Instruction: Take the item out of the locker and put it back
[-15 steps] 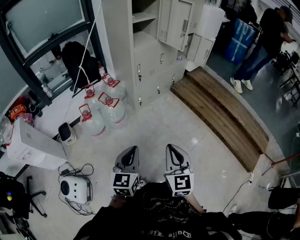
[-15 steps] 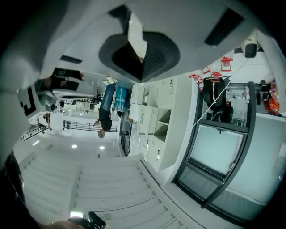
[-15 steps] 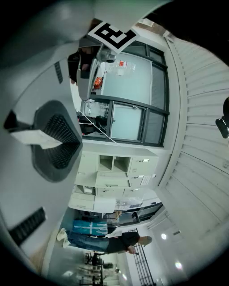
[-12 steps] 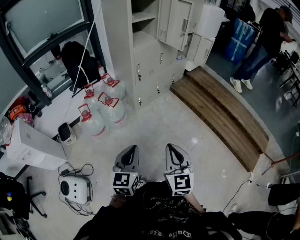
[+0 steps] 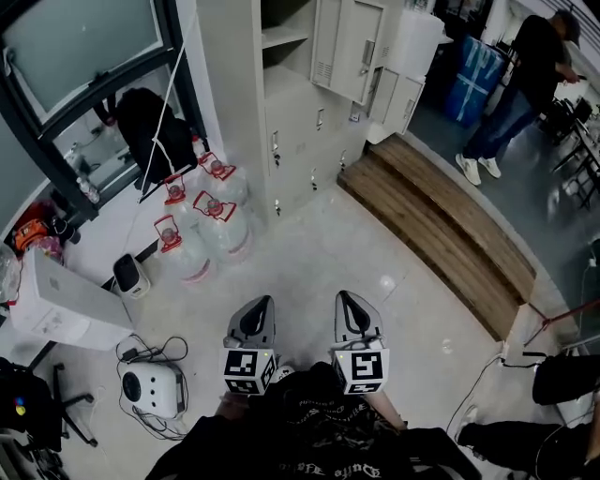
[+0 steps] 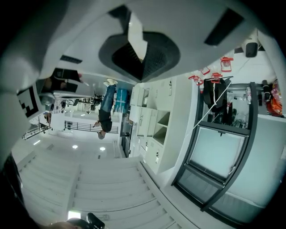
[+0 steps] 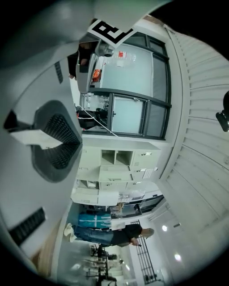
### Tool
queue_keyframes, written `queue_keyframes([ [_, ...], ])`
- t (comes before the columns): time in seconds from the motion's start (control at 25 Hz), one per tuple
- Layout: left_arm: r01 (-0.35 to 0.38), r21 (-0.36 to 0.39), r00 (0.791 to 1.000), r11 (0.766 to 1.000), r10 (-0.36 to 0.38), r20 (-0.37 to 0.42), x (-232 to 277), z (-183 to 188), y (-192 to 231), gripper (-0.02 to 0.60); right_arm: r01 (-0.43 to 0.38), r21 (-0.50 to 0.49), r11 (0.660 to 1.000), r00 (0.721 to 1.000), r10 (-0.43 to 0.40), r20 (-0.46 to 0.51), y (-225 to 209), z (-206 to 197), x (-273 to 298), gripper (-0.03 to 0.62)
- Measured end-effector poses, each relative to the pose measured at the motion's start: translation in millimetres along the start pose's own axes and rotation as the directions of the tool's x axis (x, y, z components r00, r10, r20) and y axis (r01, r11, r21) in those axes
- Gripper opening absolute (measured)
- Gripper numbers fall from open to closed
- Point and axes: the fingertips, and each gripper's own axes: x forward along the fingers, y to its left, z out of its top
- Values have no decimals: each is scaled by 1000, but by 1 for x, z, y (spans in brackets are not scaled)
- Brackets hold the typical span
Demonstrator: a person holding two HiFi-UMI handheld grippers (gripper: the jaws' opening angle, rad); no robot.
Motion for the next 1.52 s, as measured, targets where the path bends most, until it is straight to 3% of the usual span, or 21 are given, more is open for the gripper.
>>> queue_keyframes([
  [0.24,-7,-38,1000,999,6,-22,8,-6,15,6,-15,14,1000,1000,15,-23,9,-8,10,5],
  [0.56,-14,-13,999,1000,14,-38,47,-7,22,6,-50,-13,999,998,49,-45,-9,-10,52,5],
  [1.0,-54,-24,998,998,54,-35,167,23,22,6,-116,-31,993,993,115,-37,-96,6,151,5],
  [1.2,-41,-22,998,999,40,-41,222,32,5,6,-158,-29,987,987,157,-38,-141,7,192,5],
  [1.52,-105,-56,993,993,102,-56,296,36,-8,6,-253,-45,966,967,251,-49,-194,6,244,5],
])
